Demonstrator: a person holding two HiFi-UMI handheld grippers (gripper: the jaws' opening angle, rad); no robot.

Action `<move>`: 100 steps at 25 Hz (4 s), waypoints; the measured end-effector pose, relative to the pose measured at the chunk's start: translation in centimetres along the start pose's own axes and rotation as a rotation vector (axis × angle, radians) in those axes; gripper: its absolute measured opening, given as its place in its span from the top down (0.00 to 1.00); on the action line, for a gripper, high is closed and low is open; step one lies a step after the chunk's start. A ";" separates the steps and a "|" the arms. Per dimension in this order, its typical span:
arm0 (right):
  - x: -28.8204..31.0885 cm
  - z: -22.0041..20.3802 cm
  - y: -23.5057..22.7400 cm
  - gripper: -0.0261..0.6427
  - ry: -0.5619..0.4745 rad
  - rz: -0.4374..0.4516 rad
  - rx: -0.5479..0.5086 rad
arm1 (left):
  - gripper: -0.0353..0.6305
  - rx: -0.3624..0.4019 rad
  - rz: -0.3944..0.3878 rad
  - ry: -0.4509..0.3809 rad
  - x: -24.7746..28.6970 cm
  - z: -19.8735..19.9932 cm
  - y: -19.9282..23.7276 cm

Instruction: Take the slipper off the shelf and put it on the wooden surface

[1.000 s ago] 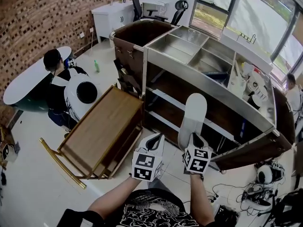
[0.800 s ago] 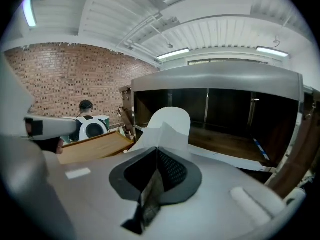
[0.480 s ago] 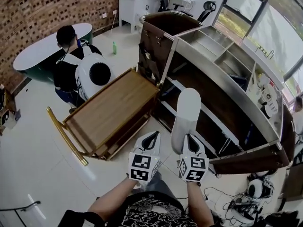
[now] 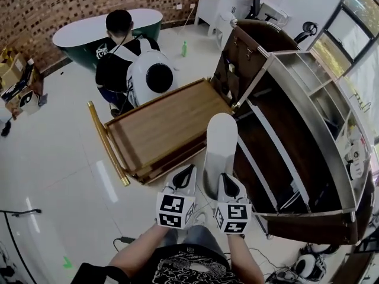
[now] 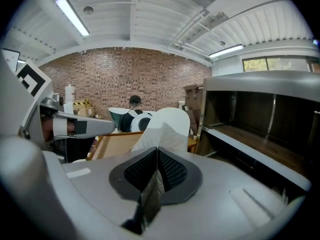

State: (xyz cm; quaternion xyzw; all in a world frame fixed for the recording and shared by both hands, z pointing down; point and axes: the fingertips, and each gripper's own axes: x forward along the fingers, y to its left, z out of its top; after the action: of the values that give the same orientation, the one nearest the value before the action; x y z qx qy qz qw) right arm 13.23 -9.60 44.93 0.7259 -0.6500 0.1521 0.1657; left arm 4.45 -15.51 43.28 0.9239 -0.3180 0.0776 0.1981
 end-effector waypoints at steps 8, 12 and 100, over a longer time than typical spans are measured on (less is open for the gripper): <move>1.4 -1.5 5.3 0.94 0.007 0.197 -0.085 | 0.94 -0.048 0.194 -0.030 -3.2 -1.6 3.6; 1.2 -3.4 6.3 0.94 0.020 0.282 -0.104 | 0.94 -0.051 0.266 -0.036 -3.9 -2.6 3.6; 31.8 -23.8 21.9 0.89 0.060 0.584 -0.337 | 0.94 -0.107 0.566 -0.041 0.4 -25.0 22.2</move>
State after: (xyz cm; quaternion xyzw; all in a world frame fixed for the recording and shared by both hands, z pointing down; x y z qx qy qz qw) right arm -5.17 -29.76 81.09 0.4667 -0.8413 0.1047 0.2519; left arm -9.38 -21.29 73.16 0.7880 -0.5708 0.0942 0.2105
